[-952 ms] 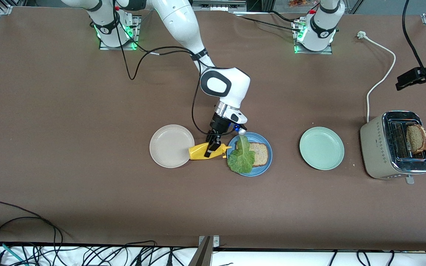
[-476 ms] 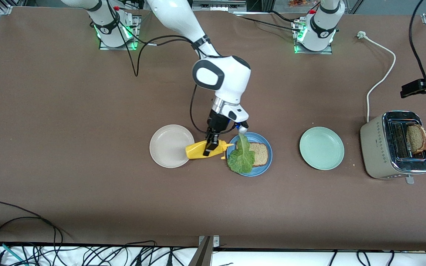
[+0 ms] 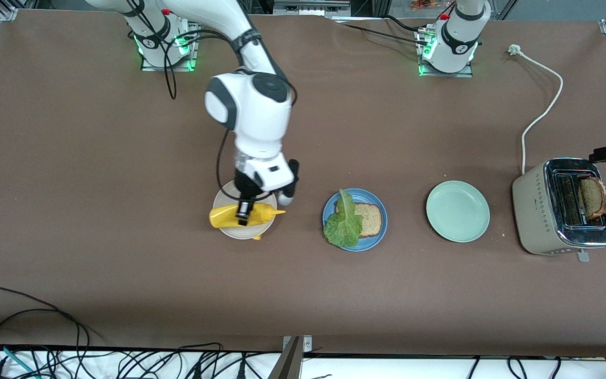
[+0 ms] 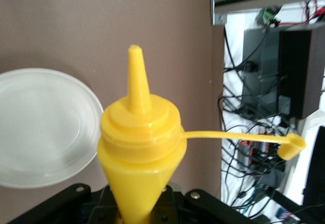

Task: Make sandwich in blue plate with both arms
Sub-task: 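Carry the mustard bottle back while the left gripper reaches the toaster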

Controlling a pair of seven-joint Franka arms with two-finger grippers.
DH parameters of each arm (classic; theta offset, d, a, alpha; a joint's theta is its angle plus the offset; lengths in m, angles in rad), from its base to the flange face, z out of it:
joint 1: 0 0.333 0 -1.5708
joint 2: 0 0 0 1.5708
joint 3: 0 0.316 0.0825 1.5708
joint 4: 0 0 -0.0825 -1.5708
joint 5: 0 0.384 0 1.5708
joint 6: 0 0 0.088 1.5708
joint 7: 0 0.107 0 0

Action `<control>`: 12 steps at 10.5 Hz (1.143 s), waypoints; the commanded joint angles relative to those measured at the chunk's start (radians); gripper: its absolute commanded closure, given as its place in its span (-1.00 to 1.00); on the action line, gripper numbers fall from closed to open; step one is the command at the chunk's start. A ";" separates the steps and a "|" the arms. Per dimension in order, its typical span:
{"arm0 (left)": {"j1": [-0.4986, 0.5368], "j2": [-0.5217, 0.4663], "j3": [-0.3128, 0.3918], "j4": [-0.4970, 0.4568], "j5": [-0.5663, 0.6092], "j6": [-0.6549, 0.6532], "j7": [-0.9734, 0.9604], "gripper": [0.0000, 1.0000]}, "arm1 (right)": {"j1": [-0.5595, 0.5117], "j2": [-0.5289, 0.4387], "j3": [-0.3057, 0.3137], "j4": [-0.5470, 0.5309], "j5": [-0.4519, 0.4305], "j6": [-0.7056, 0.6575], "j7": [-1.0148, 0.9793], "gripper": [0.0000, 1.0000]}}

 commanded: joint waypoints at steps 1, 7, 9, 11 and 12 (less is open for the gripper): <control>0.054 0.076 -0.013 0.051 0.027 0.048 0.057 -1.00 | -0.068 -0.143 0.018 -0.169 0.142 0.024 -0.065 1.00; 0.120 0.177 -0.014 0.046 -0.040 0.162 0.070 -1.00 | -0.409 -0.258 0.224 -0.286 0.348 0.061 -0.282 1.00; 0.123 0.194 -0.014 0.046 -0.041 0.164 0.068 -1.00 | -0.743 -0.268 0.522 -0.292 0.350 0.061 -0.377 1.00; 0.124 0.209 -0.014 0.045 -0.041 0.187 0.070 -1.00 | -0.919 -0.260 0.645 -0.330 0.499 0.065 -0.536 1.00; 0.124 0.211 -0.014 0.046 -0.041 0.187 0.070 -0.99 | -0.947 -0.254 0.644 -0.350 0.651 0.058 -0.700 1.00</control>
